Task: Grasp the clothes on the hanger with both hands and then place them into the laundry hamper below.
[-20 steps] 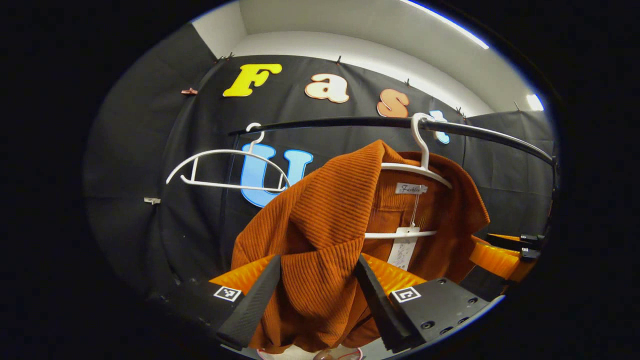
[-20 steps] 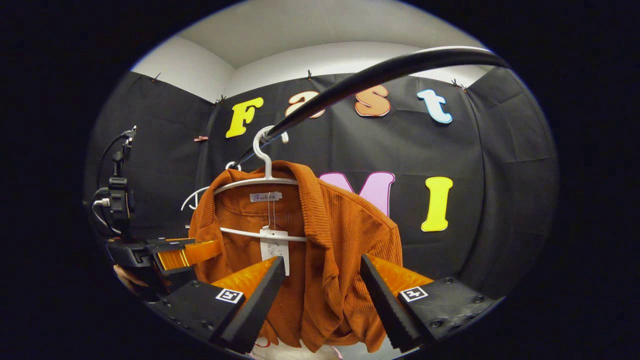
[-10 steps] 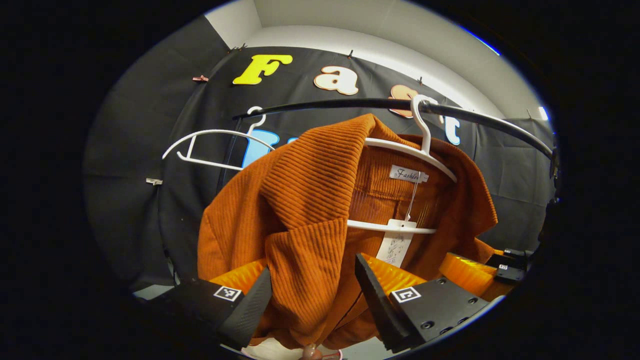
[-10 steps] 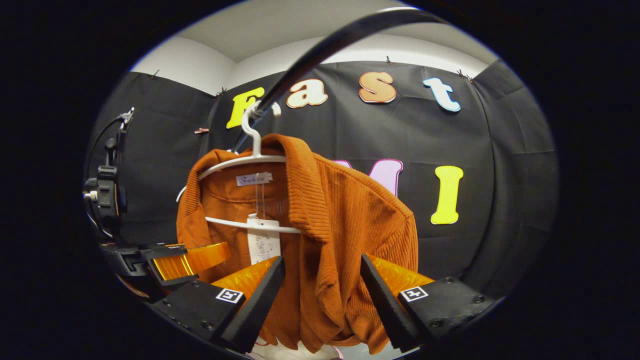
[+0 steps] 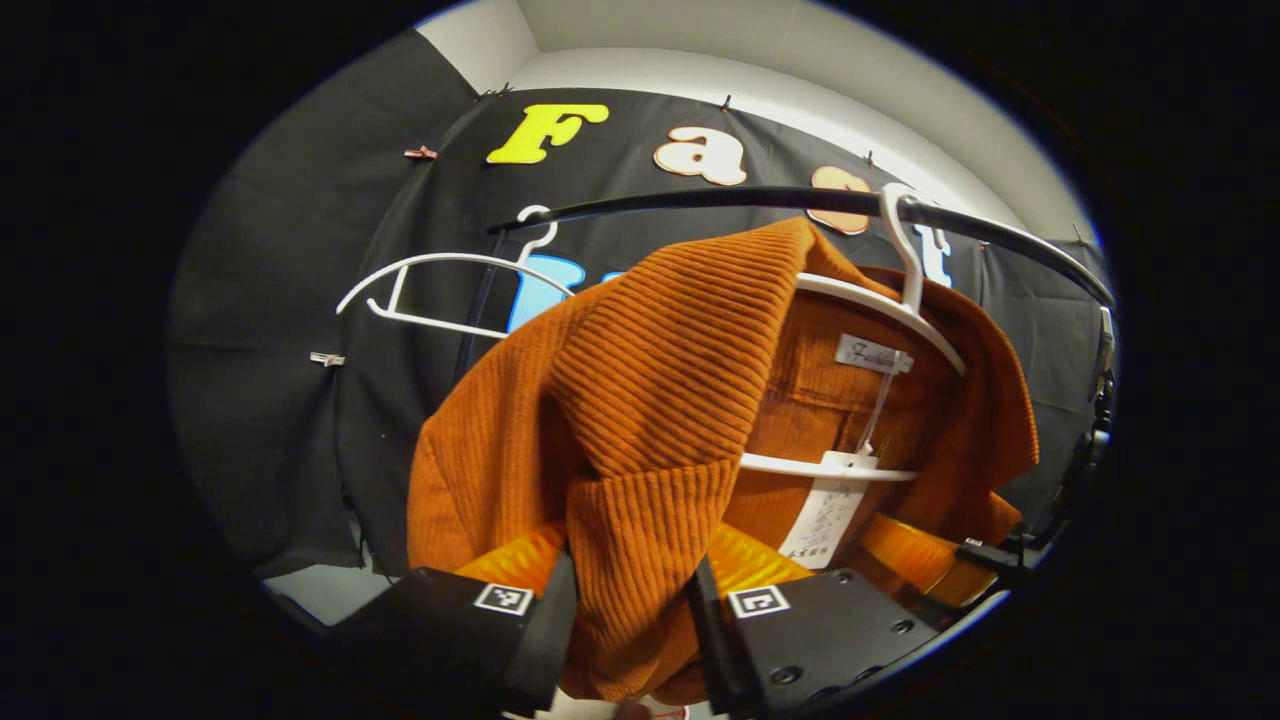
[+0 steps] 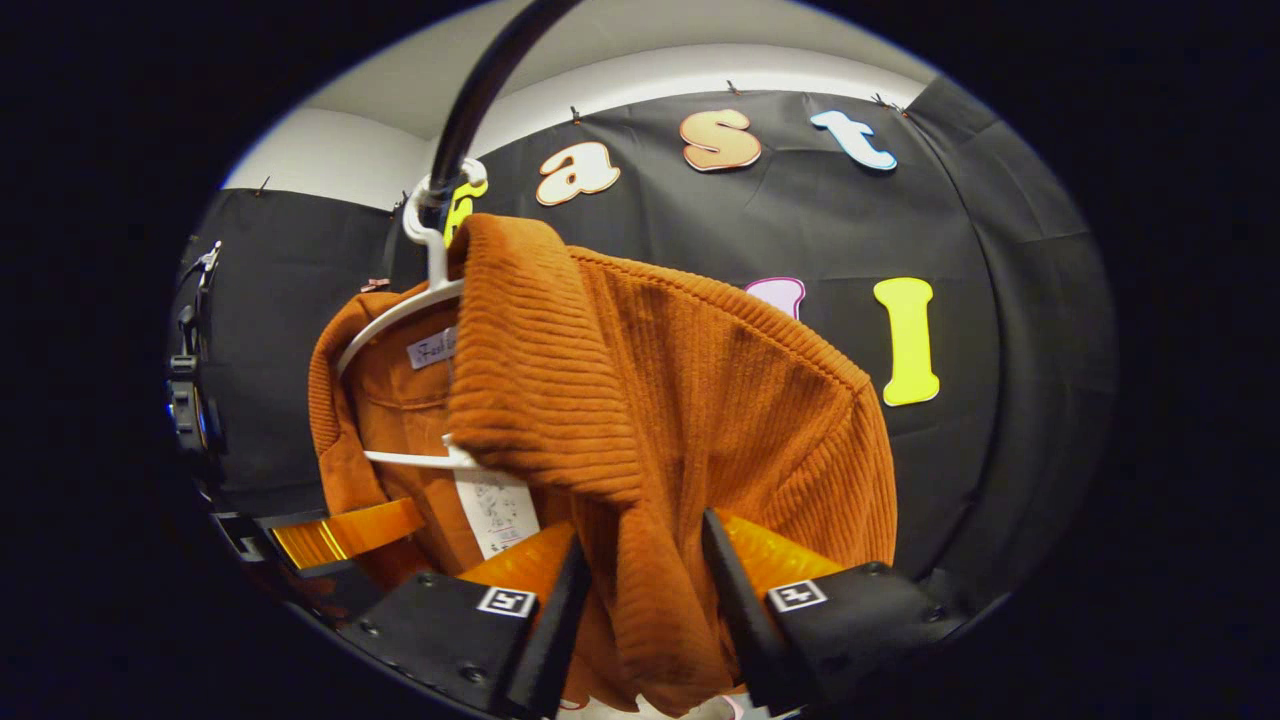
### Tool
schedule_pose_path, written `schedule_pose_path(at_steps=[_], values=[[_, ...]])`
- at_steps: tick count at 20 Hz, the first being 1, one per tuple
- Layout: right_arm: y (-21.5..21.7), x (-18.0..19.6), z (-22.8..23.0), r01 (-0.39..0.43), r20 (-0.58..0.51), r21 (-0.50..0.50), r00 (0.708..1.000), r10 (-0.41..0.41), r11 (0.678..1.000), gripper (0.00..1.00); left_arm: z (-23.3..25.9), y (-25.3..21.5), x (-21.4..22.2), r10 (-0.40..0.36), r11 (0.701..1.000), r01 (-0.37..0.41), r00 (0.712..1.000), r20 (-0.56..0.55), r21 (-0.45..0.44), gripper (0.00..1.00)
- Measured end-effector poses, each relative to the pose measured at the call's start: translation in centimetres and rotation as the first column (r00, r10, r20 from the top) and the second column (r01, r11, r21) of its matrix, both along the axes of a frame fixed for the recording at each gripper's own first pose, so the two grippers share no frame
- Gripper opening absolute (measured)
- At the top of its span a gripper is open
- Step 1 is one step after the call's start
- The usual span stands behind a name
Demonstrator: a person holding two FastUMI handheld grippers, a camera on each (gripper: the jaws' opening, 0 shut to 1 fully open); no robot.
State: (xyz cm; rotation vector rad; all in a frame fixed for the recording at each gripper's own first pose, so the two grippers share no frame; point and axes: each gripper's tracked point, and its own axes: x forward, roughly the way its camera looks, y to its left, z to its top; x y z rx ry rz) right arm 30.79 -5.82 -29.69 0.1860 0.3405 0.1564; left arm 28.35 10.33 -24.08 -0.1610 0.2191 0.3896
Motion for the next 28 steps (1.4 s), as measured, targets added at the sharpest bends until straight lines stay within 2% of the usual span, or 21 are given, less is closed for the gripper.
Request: schedule_pose_path(at_steps=[1,2,3,4,5,6,7,12,14,17,21,23,25,28], values=[[-0.5,0.6,-0.2,0.006,-0.003,-0.005,1.000,-0.006,1.000,0.55,0.1,0.2,0.0,0.003,1.000,-0.003,1.000,0.000,0.004,0.48],[-1.5,1.1,0.0,0.030,0.006,-0.018,1.000,-0.030,0.999,0.41,0.2,0.3,0.1,0.000,1.000,0.000,1.000,-0.003,0.008,0.36],[-1.6,1.3,0.1,0.017,0.011,-0.012,1.000,-0.017,1.000,0.26,0.3,0.6,0.1,0.004,1.000,-0.004,1.000,-0.010,0.019,0.24],[-2.0,1.1,0.2,0.012,0.006,-0.011,1.000,-0.012,1.000,0.11,0.1,1.0,0.1,0.006,1.000,-0.006,1.000,-0.021,0.028,0.18],[-2.5,0.9,0.5,0.016,0.013,-0.011,1.000,-0.016,1.000,0.11,0.3,1.3,0.1,0.010,0.999,-0.009,0.999,-0.030,0.036,0.18],[-3.3,0.9,0.9,0.030,0.024,-0.013,0.999,-0.029,0.999,0.16,0.5,1.7,-0.2,0.015,0.999,-0.013,0.999,-0.038,0.042,0.12],[-4.1,0.8,1.4,0.044,0.036,-0.015,0.998,-0.043,0.999,0.16,0.8,2.0,-0.4,0.022,0.999,-0.021,0.999,-0.041,0.045,0.10],[-7.3,0.7,3.7,0.102,0.061,-0.010,0.993,-0.101,0.995,0.16,4.6,5.2,-3.4,0.106,0.992,-0.107,0.994,0.016,0.068,0.10],[-7.7,0.9,4.3,0.079,0.093,0.003,0.993,-0.078,0.997,0.16,6.6,5.9,-4.2,0.123,0.989,-0.127,0.991,0.056,0.078,0.09],[-8.2,2.0,4.4,0.057,0.116,0.002,0.992,-0.057,0.998,0.16,8.7,7.1,-4.4,0.135,0.978,-0.145,0.988,0.077,0.151,0.10],[-9.3,3.4,5.5,0.059,0.131,0.123,0.989,-0.075,0.991,0.16,11.4,8.4,-3.8,0.135,0.964,-0.157,0.984,0.113,0.215,0.10],[-9.5,4.1,5.9,0.045,0.135,0.112,0.989,-0.060,0.993,0.16,12.2,8.8,-3.2,0.131,0.958,-0.155,0.985,0.115,0.241,0.09],[-9.5,4.4,7.0,0.013,0.151,0.116,0.988,-0.030,0.993,0.16,12.9,9.2,-2.6,0.126,0.949,-0.154,0.985,0.114,0.274,0.08],[-9.8,4.4,7.6,-0.051,0.138,0.190,0.990,0.025,0.980,0.15,13.1,9.2,-1.2,0.100,0.947,-0.127,0.989,0.104,0.296,0.08]])
